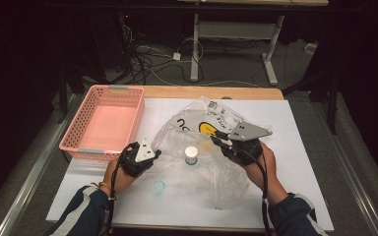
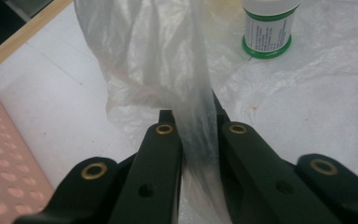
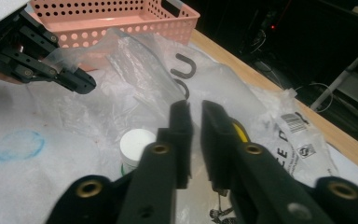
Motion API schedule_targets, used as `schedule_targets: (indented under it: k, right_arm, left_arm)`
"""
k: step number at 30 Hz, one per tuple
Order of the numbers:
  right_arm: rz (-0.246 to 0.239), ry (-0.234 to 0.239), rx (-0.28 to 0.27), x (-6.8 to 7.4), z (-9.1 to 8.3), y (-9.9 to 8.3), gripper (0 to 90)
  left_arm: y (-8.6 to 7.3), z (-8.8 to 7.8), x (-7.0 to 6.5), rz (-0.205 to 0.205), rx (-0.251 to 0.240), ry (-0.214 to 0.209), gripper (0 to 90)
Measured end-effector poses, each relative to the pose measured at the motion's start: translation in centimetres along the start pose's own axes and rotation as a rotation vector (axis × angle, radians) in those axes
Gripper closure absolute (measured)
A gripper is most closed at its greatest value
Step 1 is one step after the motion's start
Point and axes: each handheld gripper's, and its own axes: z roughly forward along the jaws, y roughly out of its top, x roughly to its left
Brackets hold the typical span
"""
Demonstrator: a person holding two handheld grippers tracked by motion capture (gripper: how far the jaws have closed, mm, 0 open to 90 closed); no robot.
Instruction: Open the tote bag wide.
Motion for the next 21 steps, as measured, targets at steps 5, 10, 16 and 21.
schedule_targets:
  k: [5,10,16,21]
  right_arm:
    - [0.002,-0.016,-0.037,0.2,-1.8,-0.4,60.5]
    - [-0.026,0.042,-0.047,1.0,-4.7,-2.5,42.6]
    - [-0.159,0.136,0.150,3.3,-3.7,-6.4,29.3]
    - [-0.149,0.189,0.187,3.6,-3.1,-7.8,25.8]
  left_arm:
    - [-0.1,-0.2,0.1,0.004,0.001,0.002,87.3]
    - [-0.2,-0.6,0.2,0.007,-0.010,0.008,87.3]
    - [-0.2,-0.8,0.2,0.007,-0.008,0.022,87.3]
    - [-0.2,-0.9,0.2,0.009,-0.013,0.028,87.2]
